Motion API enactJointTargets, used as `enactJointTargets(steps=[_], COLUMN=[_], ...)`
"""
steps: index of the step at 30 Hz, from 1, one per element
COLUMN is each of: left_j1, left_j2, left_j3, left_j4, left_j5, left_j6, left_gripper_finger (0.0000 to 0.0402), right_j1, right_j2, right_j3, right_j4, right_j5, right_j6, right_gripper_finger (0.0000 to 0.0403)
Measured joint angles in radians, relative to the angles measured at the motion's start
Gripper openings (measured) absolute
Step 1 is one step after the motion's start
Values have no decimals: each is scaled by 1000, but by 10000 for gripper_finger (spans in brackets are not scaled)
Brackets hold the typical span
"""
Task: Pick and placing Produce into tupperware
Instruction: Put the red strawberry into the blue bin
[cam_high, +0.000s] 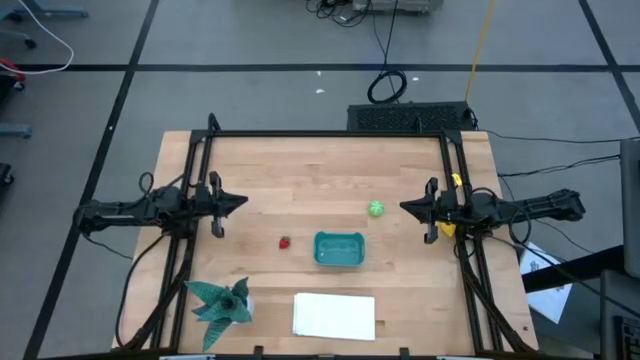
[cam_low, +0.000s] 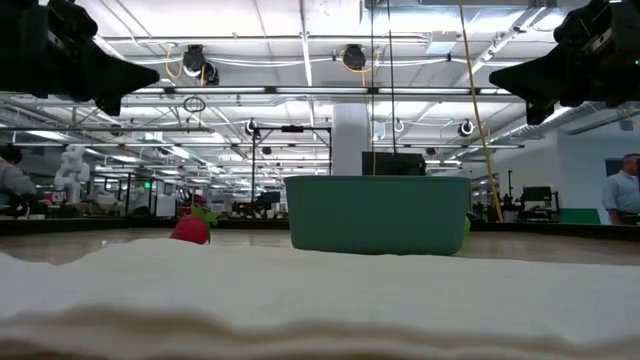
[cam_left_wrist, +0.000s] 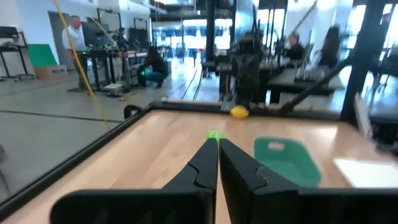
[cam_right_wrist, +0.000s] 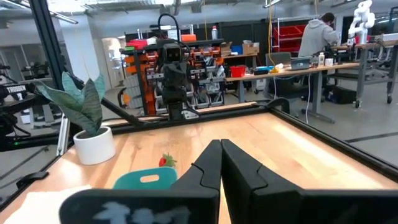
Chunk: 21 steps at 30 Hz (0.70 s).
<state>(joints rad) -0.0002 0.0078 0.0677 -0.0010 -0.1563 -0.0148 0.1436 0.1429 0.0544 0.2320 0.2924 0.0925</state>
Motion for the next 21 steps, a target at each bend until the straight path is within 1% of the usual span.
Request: enactJointTargets(steps=[3, 6, 14, 17, 21], left_j1=[0, 0, 0, 0, 0], left_j2=[26, 74, 251, 324, 407], left_j3=[25, 64, 187, 217, 253], left_j4=[1, 7, 7, 58, 126], left_j5=[32, 40, 46, 45, 99], left_j6=[-22, -41, -52, -48, -36], left_gripper_finger=[21, 21, 21, 21, 21], right_j1=[0, 0, 0, 0, 0], right_j2=[0, 0, 0, 0, 0], right_j3=[0, 0, 0, 0, 0], right_j4=[1, 1, 2, 2, 2], right_j5=[0, 0, -1, -1, -1], right_j6=[0, 0, -2, -2, -3], right_gripper_finger=[0, 0, 0, 0, 0])
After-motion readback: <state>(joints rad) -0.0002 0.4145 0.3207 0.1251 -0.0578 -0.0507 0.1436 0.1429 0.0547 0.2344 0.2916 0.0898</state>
